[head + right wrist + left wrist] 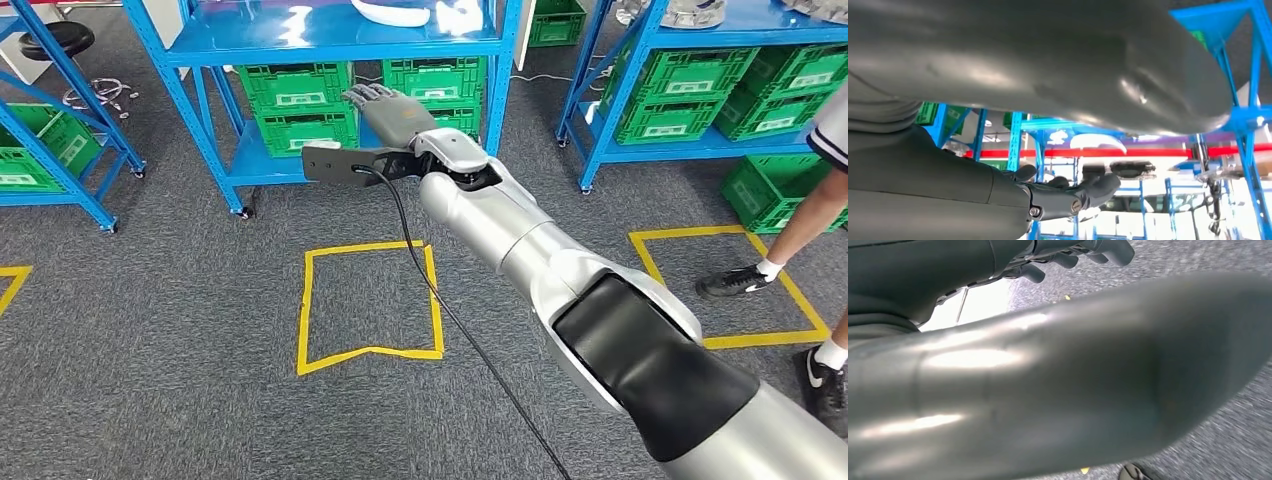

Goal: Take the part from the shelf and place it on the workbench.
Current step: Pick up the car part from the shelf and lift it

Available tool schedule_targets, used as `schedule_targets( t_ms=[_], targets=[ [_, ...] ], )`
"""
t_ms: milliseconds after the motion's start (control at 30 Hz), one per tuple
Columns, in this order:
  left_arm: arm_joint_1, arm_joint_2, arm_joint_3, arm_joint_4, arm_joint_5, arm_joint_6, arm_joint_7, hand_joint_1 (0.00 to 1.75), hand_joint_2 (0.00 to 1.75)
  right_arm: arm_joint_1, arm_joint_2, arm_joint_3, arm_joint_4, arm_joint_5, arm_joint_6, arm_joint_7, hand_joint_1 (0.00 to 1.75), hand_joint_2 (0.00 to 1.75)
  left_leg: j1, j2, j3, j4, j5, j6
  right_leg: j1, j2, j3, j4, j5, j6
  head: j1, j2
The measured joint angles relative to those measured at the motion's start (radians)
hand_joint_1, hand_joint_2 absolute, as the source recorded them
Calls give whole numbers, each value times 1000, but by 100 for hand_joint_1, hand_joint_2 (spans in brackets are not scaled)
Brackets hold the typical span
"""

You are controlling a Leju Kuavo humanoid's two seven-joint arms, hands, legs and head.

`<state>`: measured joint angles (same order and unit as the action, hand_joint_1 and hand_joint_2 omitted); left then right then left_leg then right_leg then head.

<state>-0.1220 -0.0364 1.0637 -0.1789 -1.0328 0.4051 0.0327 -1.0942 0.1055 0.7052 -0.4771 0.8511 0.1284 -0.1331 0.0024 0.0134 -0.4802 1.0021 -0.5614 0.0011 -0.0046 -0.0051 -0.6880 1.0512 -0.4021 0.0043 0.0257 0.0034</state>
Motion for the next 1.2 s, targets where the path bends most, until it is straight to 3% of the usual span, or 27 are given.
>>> schedule_targets(
  t_ms=[67, 133, 167, 233, 267, 333, 367, 400, 433, 500, 533, 567, 600, 667, 700, 733, 767, 800, 867, 900, 933, 1000, 1033, 1067, 1133, 1167, 1200],
  targets=[
    [-2, -4, 9, 3, -11, 0, -5, 0, 0, -2, -11, 50, 4, -18, -8, 9, 0, 0, 3, 4, 16, 1, -7, -18, 12, 1, 16, -24, -17, -15, -4, 0],
    [-5, -9, 14, 6, -19, 0, -8, 0, 0, -10, -20, 83, 5, -29, -16, 17, 0, 0, 6, 5, 3, 48, 12, -33, 11, 9, 41, -31, -32, -33, -4, 0],
    [-7, -12, 15, 8, -22, 0, -9, 0, 0, -15, -24, 93, 5, -32, -19, 20, 0, 0, 8, 2, -28, 102, 32, -38, 8, 11, 58, -34, -42, -40, -5, 0],
    [-7, -15, 18, 10, -25, 0, -9, 0, 0, -19, -29, 112, 6, -35, -21, 24, 0, 0, 11, -5, -126, 233, 54, -46, 3, 15, 95, -40, -68, -47, -9, 0],
    [-6, -15, 19, 10, -26, 0, -9, 0, 0, -18, -30, 121, 6, -36, -21, 25, 0, 0, 11, -6, -176, 282, 33, -50, 2, 18, 115, -41, -84, -49, -10, 0],
    [-2, -15, 23, 10, -26, 0, -8, 0, 0, -14, -34, 134, 7, -39, -19, 27, 0, 0, 12, -7, -258, 314, -54, -54, -2, 24, 161, -41, -121, -47, -12, 0],
    [0, -15, 25, 11, -27, 0, -8, 0, 0, -13, -36, 139, 8, -40, -19, 29, 0, 0, 12, -7, -282, 294, -88, -56, -4, 27, 186, -41, -141, -45, -12, 0],
    [2, -15, 27, 11, -27, 0, -8, 0, 0, -13, -38, 143, 8, -42, -18, 30, 0, 0, 13, -7, -295, 253, -89, -56, -6, 30, 212, -42, -162, -42, -13, 0],
    [3, -14, 29, 11, -28, 0, -9, 0, 0, -13, -39, 146, 8, -44, -18, 30, 0, 0, 13, -6, -300, 195, -39, -57, -8, 31, 235, -43, -184, -38, -13, 0],
    [6, -14, 30, 14, -30, -1, -9, 0, 0, -14, -42, 156, 10, -46, -17, 31, 0, 0, 12, 1, -298, 78, 143, -50, -8, 34, 277, -47, -227, -28, -20, 0],
    [6, -14, 30, 15, -32, -3, -8, 0, 0, -15, -44, 160, 11, -47, -16, 32, 0, 0, 10, 4, -292, 46, 210, -42, -7, 36, 295, -58, -243, -22, -23, 0],
    [4, -14, 30, 16, -34, -6, -7, 0, 0, -17, -48, 164, 11, -48, -16, 33, 0, 0, 9, 5, -285, 33, 238, -31, -5, 37, 310, -62, -245, -14, -26, 0],
    [1, -15, 30, 17, -37, -8, -6, 0, 0, -20, -50, 166, 12, -48, -16, 34, 0, 0, 9, 4, -273, 36, 227, -20, -4, 38, 313, -54, -233, -8, -26, 0],
    [-3, -16, 30, 17, -41, -12, -2, 0, 0, -25, -58, 171, 12, -49, -17, 36, 0, 0, 10, -1, -244, 27, 202, -3, -4, 30, 268, 40, -173, 2, -19, 0],
    [-4, -16, 30, 17, -43, -14, -1, 0, 0, -25, -62, 175, 13, -51, -17, 37, 0, 0, 10, -3, -224, 22, 187, 3, -4, 25, 220, 112, -153, 3, -15, 0],
    [-5, -16, 30, 16, -44, -16, 1, 0, 0, -23, -66, 180, 13, -52, -16, 38, 0, 0, 10, -5, -202, 17, 170, 9, -3, 20, 165, 179, -152, 3, -11, 0],
    [-5, -16, 30, 16, -45, -17, 2, 0, 0, -19, -71, 185, 15, -54, -15, 38, 0, 0, 9, -8, -177, 12, 151, 12, -1, 18, 111, 227, -179, 2, -8, 0],
    [-5, -16, 30, 17, -46, -17, 3, 0, 0, -14, -77, 190, 16, -56, -14, 38, 0, 0, 7, -11, -150, 8, 131, 15, 1, 17, 62, 253, -225, 0, -6, 0],
    [-4, -16, 30, 17, -49, -17, 6, 0, 0, -9, -90, 202, 19, -61, -11, 40, 0, 0, 2, -19, -90, 3, 86, 17, 5, 17, -12, 235, -312, -6, -2, 0],
    [-3, -16, 30, 17, -50, -17, 8, 0, 0, -8, -95, 208, 21, -63, -10, 40, 0, 0, -2, -22, -58, 2, 62, 18, 7, 17, -37, 198, -314, -11, 0, 0],
    [-2, -16, 30, 17, -52, -17, 8, 0, 0, -8, -101, 213, 22, -65, -7, 41, 0, 0, -6, -23, -26, 1, 36, 18, 10, 17, -55, 143, -268, -19, 2, 0],
    [-2, -20, 30, 20, -54, -17, 6, 0, 0, -6, -111, 225, 27, -68, -2, 41, 0, 0, -11, -27, 26, 0, -13, 17, 20, 18, -68, 19, -53, -34, -4, 0],
    [-5, -21, 30, 21, -55, -18, 5, 0, 0, -6, -114, 230, 28, -70, 1, 42, 0, 0, -10, -28, 48, -6, -36, 13, 27, 20, -62, -19, 31, -37, -7, 0],
    [-7, -23, 30, 22, -56, -18, 4, 0, 0, -10, -116, 234, 29, -72, 3, 43, 0, 0, -8, -30, 69, -5, -49, 7, 32, 23, -51, -39, 76, -39, -10, 0],
    [-14, -24, 31, 21, -56, -19, 3, 0, 0, -31, -115, 238, 25, -76, 5, 44, 0, 0, -4, -32, 76, 38, -32, -6, 34, 28, -15, -39, 49, -44, -5, 0],
    [-16, -25, 31, 21, -56, -20, 3, 0, 0, -44, -114, 239, 23, -77, 6, 44, 0, 0, -4, -31, 51, 95, -1, -12, 31, 30, 5, -43, 34, -52, -4, 0],
    [-19, -27, 31, 21, -56, -22, 3, 0, 0, -55, -112, 241, 22, -79, 8, 43, 0, 0, -3, -29, 7, 165, 26, -17, 28, 30, 29, -45, 18, -58, -3, 0]
  ],
)
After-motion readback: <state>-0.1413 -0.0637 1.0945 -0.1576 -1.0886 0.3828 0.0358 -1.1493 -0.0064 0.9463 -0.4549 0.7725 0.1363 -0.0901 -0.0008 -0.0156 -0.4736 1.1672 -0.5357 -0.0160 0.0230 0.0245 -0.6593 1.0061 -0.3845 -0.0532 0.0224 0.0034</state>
